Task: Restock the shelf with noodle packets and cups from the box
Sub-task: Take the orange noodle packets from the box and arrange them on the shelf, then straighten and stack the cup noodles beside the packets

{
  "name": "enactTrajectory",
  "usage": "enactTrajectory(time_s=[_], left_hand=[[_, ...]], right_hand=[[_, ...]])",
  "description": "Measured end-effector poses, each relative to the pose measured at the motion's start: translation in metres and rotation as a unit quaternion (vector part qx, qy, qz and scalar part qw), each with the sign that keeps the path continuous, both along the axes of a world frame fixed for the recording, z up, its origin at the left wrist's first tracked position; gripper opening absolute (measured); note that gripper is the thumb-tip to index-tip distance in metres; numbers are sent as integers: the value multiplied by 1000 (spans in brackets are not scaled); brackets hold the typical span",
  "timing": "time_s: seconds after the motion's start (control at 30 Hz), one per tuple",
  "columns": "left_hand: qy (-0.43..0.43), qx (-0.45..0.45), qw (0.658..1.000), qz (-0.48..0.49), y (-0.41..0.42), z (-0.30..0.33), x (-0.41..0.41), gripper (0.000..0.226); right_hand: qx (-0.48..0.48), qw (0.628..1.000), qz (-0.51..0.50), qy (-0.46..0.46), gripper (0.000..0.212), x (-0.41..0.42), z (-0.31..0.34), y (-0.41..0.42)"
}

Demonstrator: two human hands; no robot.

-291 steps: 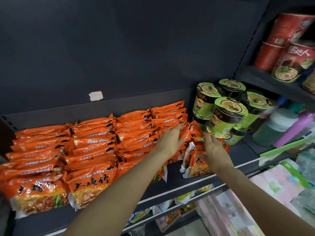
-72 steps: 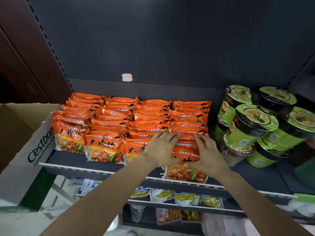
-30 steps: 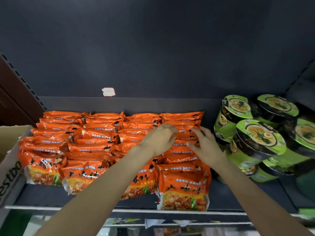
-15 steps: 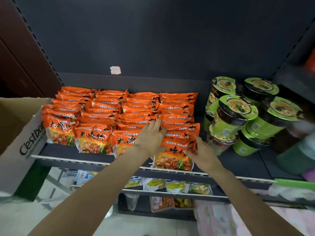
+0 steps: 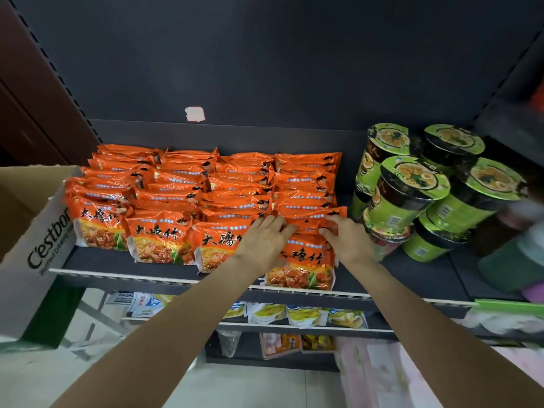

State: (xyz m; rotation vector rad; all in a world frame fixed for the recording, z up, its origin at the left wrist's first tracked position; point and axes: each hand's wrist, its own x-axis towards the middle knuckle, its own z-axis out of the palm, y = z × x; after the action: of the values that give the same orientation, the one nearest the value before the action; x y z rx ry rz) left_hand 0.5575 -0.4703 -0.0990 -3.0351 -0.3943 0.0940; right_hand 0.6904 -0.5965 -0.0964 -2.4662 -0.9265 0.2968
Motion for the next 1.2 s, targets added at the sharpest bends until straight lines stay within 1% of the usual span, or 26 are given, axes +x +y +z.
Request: enactTrajectory(time_s=[0.1,0.17,0.3,0.37,0.43,0.47,0.5,0.57,0.6,0.67,0.73,0.8,0.97,1.07,1.13,1.2], left_hand=[[-18,14,1000,-1,0,-5,1,77],[-30,20,999,1,-2,-7,3,74],[-68,29,997,4,-7,-10,5,73],[-76,24,997,8,-8,-13,6,75],[-75,15,997,24,-8,-14,5,79],[-75,10,997,33,-8,-14,4,82],[-74,8,996,38,-8,-14,3,85],[-71,9,997,40,-7,-14,2,94],[-66,13,997,36,-7,-13,2,97],[-48,32,998,19,-4,-12,2,100],[-29,54,998,4,0,-11,3,98],[-18,72,997,-5,2,-9,4,98],[-14,92,996,1,6,-6,4,99],[-18,73,997,7,2,-4,6,99],[-34,35,999,14,-1,1,7,96],[-68,-19,997,20,0,11,9,86]], right_hand=[[-6,999,-38,-30,22,-1,-2,7],[15,998,-48,-43,18,0,-4,6],[56,995,-52,-72,24,2,-5,-7],[58,995,-40,-65,27,4,-6,-11],[81,996,-16,-25,31,2,-8,-14],[89,996,2,6,38,1,-10,-17],[81,996,24,34,51,-1,-12,-20],[24,996,59,63,85,-5,-17,-27],[-3,996,68,63,99,-8,-19,-29],[-36,996,69,32,111,-13,-24,-27],[-59,997,53,-15,112,-18,-28,-22],[-73,995,36,-50,109,-21,-30,-16],[-74,994,29,-81,104,-18,-31,-7],[-79,994,26,-74,102,-19,-29,-5],[-62,997,19,-50,100,-21,-25,-9],[-27,999,19,-40,92,-22,-15,-16]])
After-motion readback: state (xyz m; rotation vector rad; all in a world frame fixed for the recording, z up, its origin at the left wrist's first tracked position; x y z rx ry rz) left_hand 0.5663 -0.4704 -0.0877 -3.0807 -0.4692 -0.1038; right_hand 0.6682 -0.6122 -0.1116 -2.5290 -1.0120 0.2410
